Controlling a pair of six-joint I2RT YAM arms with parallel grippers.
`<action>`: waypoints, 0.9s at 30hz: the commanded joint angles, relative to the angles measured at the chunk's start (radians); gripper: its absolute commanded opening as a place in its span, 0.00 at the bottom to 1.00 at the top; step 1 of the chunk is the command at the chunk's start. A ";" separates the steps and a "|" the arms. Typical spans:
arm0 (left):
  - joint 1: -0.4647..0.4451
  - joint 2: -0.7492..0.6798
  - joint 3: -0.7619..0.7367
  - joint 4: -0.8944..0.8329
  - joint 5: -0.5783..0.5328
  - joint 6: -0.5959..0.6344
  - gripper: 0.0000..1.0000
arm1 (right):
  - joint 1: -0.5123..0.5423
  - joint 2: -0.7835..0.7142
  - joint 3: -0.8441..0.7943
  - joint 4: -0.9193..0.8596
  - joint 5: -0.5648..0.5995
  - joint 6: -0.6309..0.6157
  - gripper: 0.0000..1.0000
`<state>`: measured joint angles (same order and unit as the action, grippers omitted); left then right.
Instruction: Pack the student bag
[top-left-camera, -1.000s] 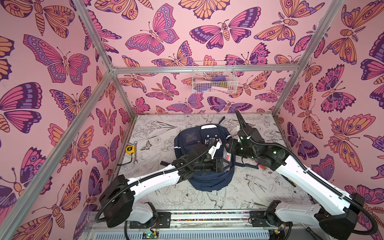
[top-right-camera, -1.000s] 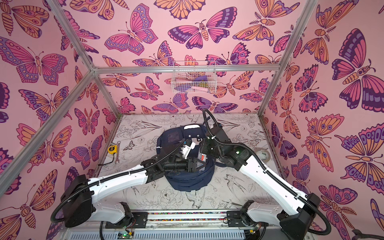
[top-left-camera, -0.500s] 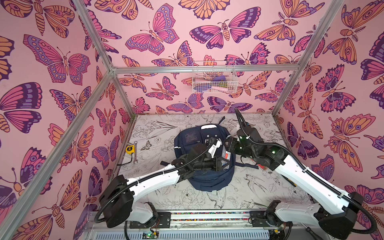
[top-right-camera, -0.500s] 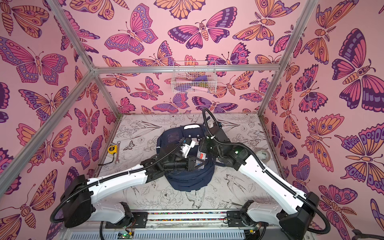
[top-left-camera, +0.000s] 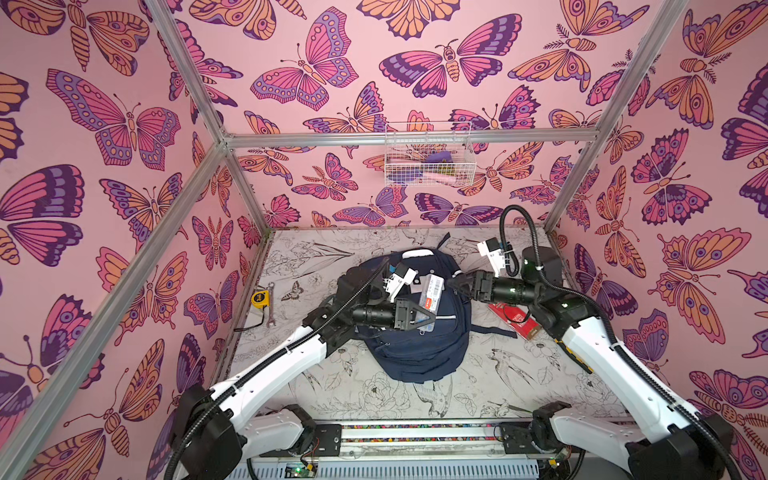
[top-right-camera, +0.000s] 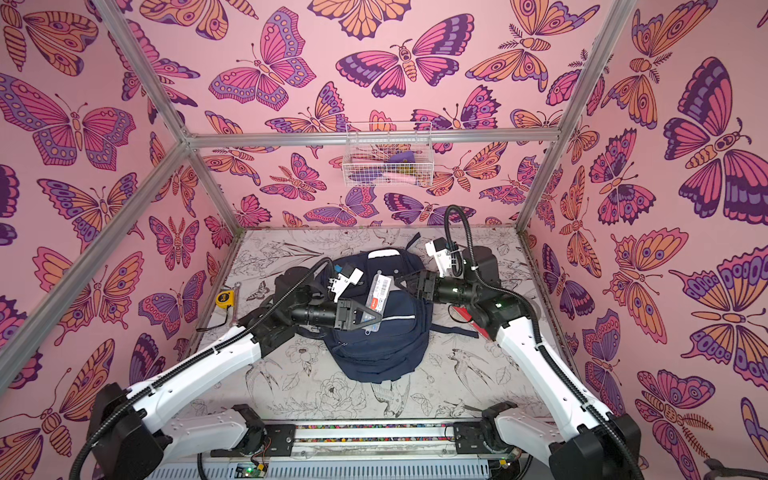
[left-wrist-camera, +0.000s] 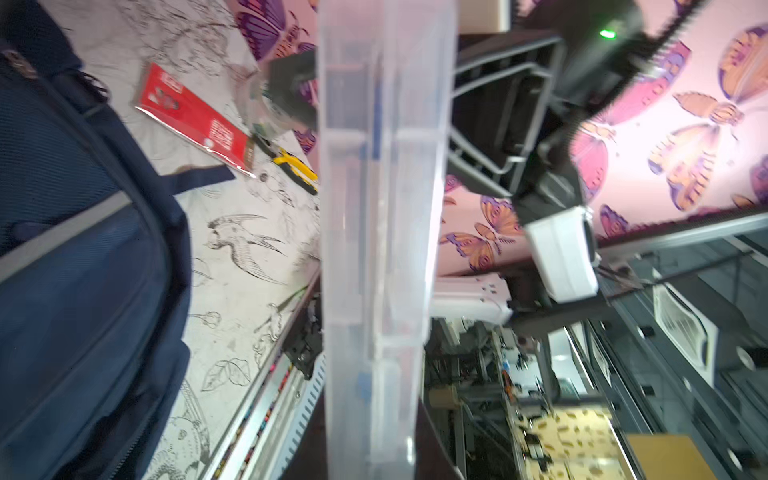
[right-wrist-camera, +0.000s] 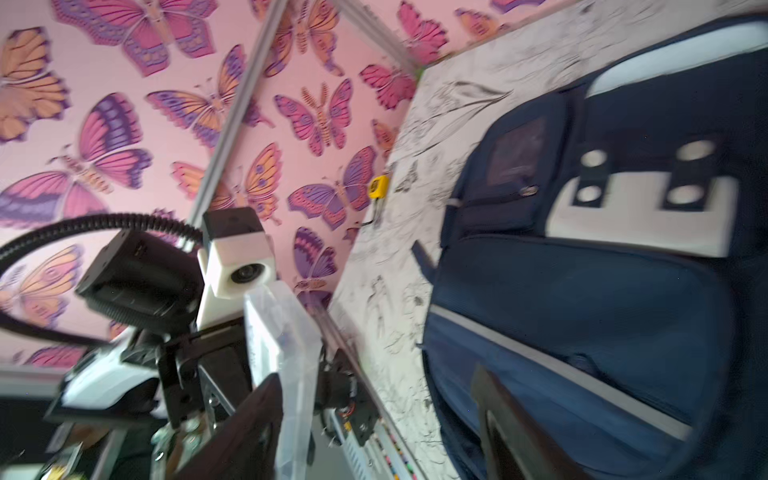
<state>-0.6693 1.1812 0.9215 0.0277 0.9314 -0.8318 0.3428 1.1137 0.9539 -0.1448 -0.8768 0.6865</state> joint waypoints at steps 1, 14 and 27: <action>0.006 -0.008 -0.018 0.054 0.169 -0.005 0.00 | -0.004 -0.036 -0.015 0.272 -0.228 0.071 0.72; 0.028 0.014 -0.048 0.106 0.216 -0.036 0.00 | 0.003 -0.039 -0.008 0.197 -0.245 0.054 0.71; 0.028 0.035 -0.073 0.166 0.239 -0.064 0.00 | 0.033 0.012 0.008 0.151 -0.258 0.021 0.40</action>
<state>-0.6472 1.2083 0.8619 0.1421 1.1370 -0.8963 0.3691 1.1316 0.9325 0.0162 -1.1202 0.7326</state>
